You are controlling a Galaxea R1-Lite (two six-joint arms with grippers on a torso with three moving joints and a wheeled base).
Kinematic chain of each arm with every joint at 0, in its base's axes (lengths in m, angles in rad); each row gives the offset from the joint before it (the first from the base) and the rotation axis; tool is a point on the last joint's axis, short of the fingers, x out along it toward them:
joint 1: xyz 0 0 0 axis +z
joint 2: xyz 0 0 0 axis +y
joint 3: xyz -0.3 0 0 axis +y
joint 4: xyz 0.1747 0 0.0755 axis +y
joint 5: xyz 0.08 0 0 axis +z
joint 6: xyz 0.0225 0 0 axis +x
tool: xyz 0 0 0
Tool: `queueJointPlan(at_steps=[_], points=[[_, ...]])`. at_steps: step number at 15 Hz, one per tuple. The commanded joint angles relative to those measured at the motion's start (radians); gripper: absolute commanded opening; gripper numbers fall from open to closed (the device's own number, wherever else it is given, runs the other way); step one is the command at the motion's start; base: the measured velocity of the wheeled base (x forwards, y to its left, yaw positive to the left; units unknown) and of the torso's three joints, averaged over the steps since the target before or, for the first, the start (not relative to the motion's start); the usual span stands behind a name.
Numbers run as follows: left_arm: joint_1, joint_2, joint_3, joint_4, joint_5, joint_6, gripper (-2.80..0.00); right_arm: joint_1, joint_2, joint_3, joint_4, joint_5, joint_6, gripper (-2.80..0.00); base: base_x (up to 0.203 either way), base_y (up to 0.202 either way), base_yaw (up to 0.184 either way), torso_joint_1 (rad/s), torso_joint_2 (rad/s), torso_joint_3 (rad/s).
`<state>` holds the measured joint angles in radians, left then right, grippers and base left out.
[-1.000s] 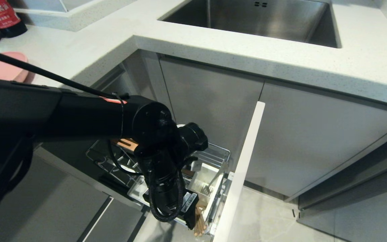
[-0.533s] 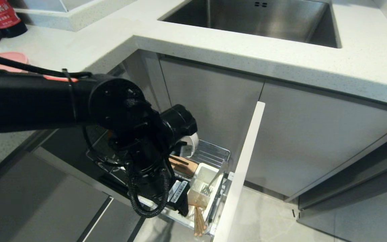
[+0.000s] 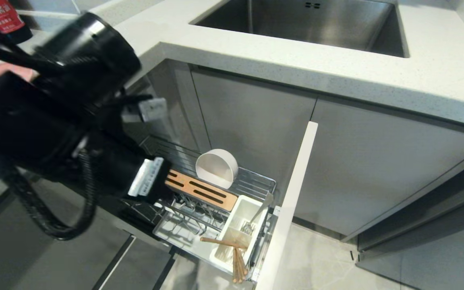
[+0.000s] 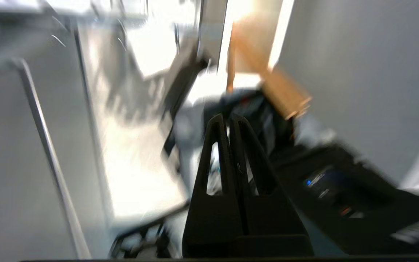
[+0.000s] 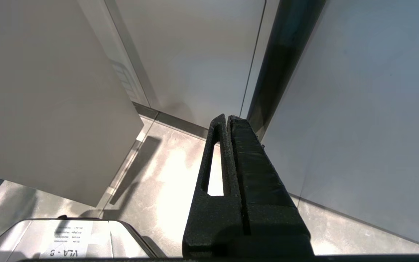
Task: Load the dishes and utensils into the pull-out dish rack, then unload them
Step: Pick up the chopsticks and place it in the cupboard
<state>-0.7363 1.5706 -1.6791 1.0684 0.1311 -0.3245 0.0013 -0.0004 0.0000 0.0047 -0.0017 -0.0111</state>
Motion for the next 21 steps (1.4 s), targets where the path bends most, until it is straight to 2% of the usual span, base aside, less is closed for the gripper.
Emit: queueJointPlan(at_steps=[1,4,6,10,12,14,17,19,21], points=[[0.045,-0.150,-0.032,-0.028,0.000,-0.006,-2.80,0.000,0.000,0.000,0.000,0.000,0.000,-2.80,0.000,0.000,0.000,0.000,0.00,0.000],[0.172,-0.301,-0.057,-0.225,0.000,-0.037,-2.80,0.000,-0.001,0.000,0.000,0.000,-0.001,-2.80,0.000,0.000,0.000,0.000,0.00,0.000],[0.270,-0.352,-0.061,-0.316,-0.001,-0.053,-2.80,0.000,0.000,0.000,0.000,0.000,0.000,-2.80,0.000,0.000,0.000,0.000,0.00,0.000],[0.524,-0.420,-0.063,-0.469,0.014,-0.048,-2.80,0.000,0.000,0.000,0.000,0.000,0.000,-2.80,0.000,0.000,0.000,0.000,0.00,0.000],[0.679,-0.426,-0.068,-0.492,0.030,-0.017,-2.80,0.000,0.000,0.000,0.000,0.000,0.000,-2.80,0.000,0.000,0.000,0.000,0.00,0.000],[0.793,-0.425,-0.097,-0.460,0.046,0.007,-2.80,0.000,0.000,0.000,0.001,0.000,-0.001,-2.80,0.000,0.000,0.000,0.000,0.00,0.000],[0.928,-0.389,-0.220,-0.245,0.051,0.017,-2.80,0.000,0.000,0.000,0.001,0.000,0.000,-2.80,0.000,0.000,0.000,0.000,0.00,0.000],[0.948,-0.348,-0.255,-0.167,0.054,0.018,-2.80,0.000,0.000,0.000,0.001,0.000,-0.001,-2.80,0.000,0.000,0.000,0.000,0.00,0.000],[0.951,-0.309,-0.262,-0.138,0.069,0.019,-2.80,0.000,0.000,0.000,0.001,0.000,0.000,-2.80,0.000,0.000,0.000,0.000,0.00,0.000]])
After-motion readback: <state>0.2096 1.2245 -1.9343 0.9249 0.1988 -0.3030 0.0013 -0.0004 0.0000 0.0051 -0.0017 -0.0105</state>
